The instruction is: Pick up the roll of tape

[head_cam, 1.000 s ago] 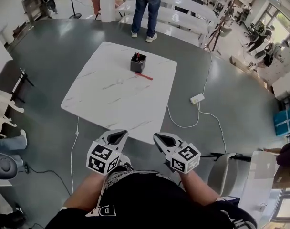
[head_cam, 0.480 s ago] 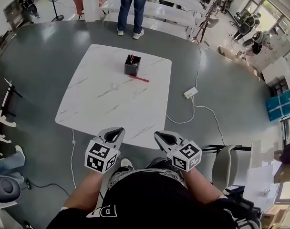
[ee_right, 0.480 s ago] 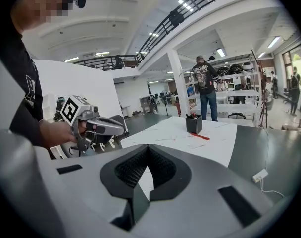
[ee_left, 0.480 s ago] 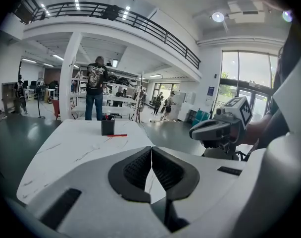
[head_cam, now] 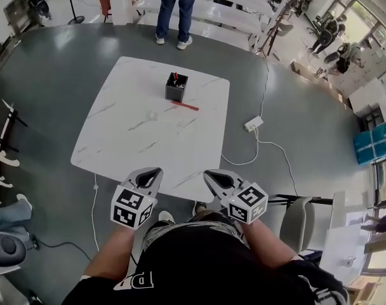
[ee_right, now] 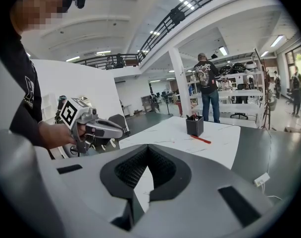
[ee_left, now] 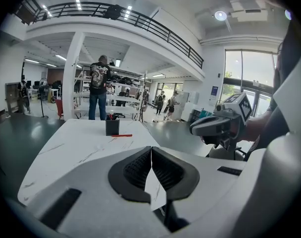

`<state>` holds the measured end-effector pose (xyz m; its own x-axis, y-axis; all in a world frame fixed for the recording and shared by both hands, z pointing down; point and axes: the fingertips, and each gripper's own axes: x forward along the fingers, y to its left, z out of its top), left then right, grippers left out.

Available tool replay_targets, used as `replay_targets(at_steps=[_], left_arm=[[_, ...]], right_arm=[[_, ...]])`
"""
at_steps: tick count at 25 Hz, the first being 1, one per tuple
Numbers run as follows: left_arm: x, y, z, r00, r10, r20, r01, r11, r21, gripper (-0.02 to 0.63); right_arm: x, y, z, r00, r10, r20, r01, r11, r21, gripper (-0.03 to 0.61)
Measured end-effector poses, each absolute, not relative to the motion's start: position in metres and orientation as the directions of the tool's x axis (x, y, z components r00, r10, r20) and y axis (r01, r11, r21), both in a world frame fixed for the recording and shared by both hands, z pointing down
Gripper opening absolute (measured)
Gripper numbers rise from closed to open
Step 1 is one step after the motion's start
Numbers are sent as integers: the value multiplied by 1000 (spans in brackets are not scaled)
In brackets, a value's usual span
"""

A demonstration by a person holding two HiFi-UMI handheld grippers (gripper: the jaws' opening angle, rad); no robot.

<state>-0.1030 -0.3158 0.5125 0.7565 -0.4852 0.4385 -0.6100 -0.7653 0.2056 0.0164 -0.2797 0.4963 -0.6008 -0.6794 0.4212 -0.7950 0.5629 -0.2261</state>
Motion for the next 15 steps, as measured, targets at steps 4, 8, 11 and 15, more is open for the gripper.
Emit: replay_targets(at_steps=[4,8,11,15], left_arm=[[-102,-325,516,735,-509,447,-637,-745,198,18],[-99,-340,517,705,-543,457,-671,-719,182,20],[-95,-355,520,676,-572,466,-699,-697,158,20],[-89,-376,533,634,-592,497,-728,-673,128,20]], right_arm=[[19,-297,496,-623,-665,412,-777,588,-224,3],[22,-314,497,-649,-642,408,-753,617,-227,3],[26,-325,501,-668,-623,407,-735,637,-233,3],[36,-341,510,-687,-605,403,-720,644,-259,3]])
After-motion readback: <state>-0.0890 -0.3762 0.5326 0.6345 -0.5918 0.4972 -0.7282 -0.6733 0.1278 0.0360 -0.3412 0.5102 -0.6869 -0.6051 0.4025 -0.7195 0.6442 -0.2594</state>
